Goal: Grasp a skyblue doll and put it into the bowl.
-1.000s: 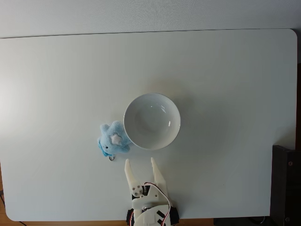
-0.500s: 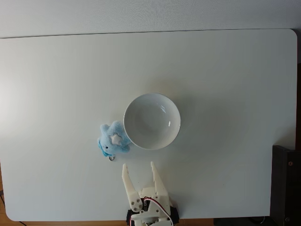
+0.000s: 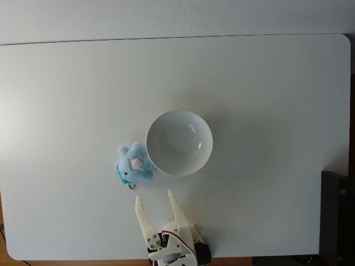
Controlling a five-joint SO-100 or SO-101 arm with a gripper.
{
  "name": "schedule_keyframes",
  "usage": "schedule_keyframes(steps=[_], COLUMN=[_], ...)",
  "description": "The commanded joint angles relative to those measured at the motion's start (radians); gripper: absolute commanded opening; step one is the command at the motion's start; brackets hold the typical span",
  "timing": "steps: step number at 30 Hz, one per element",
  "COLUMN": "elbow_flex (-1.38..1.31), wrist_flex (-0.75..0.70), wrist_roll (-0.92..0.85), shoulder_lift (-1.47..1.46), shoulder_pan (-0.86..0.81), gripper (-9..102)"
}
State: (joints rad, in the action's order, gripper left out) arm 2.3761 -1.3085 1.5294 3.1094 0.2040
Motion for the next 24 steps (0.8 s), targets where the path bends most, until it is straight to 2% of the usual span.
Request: schedule_keyframes(steps=[1, 4, 8, 12, 17, 24], elbow_flex=[-0.014, -0.008, 0.000, -0.003, -0.017, -0.018], wrist_flex=[0.011, 0.011, 0.011, 0.011, 0.011, 0.012], wrist_roll=[-0.006, -0.006, -0.006, -0.006, -0.005, -0.003], shoulder_lift=[0.301, 0.301, 0.293, 0.193, -0.005, -0.193], shoulder_pan=[0.064, 0.100, 0.097, 0.089, 0.089, 0.089], gripper=[33, 40, 55, 66, 72, 71])
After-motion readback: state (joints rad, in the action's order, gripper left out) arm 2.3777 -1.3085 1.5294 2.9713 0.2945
